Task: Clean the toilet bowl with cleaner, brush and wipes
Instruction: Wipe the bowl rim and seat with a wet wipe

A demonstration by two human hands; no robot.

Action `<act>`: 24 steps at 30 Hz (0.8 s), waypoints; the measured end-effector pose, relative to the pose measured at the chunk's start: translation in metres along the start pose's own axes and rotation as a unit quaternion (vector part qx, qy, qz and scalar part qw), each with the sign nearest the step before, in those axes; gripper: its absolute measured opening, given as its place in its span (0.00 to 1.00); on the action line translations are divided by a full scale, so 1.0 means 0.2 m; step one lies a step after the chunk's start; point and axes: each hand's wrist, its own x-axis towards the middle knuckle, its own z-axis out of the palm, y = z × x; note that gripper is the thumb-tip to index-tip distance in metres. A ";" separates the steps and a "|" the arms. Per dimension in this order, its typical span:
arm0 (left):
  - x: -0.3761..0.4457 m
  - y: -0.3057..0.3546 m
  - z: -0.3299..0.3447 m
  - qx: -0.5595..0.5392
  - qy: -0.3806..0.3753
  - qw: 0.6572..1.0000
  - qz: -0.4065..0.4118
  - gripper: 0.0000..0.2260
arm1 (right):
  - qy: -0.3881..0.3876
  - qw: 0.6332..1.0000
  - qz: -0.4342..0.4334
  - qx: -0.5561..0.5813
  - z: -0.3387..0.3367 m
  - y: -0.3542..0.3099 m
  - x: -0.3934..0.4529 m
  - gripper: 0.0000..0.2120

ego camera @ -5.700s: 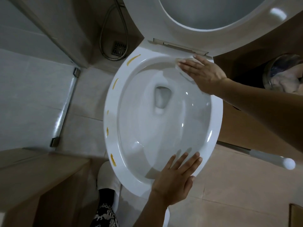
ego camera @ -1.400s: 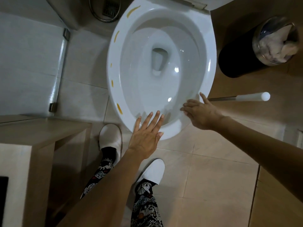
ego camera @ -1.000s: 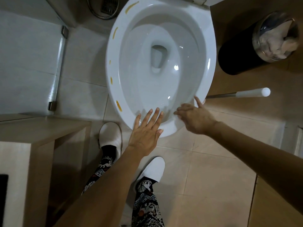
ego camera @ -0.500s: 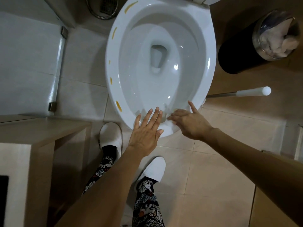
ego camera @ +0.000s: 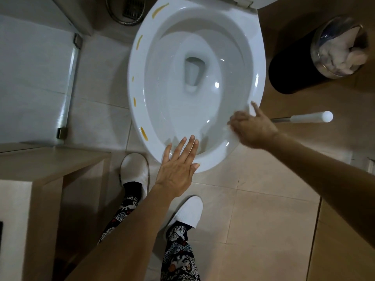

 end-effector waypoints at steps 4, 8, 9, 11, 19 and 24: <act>0.00 0.00 0.01 -0.008 0.000 1.000 0.006 0.27 | 0.010 0.998 0.051 -0.025 -0.06 0.19 0.13 0.22; 0.00 0.00 0.01 -0.002 0.017 1.000 0.003 0.26 | 0.032 0.998 0.044 -0.026 -0.02 0.17 0.11 0.21; 0.00 0.00 0.01 -0.002 0.018 1.000 0.003 0.26 | 0.033 0.998 0.037 -0.028 -0.02 0.17 0.09 0.21; 0.00 0.00 0.01 -0.006 0.021 1.000 0.005 0.26 | 0.032 0.998 0.035 -0.040 -0.03 0.19 0.10 0.22; 0.00 0.00 0.00 -0.006 0.040 0.999 0.005 0.25 | 0.014 0.992 0.079 -0.095 -0.07 0.27 0.22 0.23; 0.00 0.00 0.00 -0.003 0.035 0.999 0.003 0.25 | 0.009 0.991 0.077 -0.113 -0.08 0.26 0.21 0.23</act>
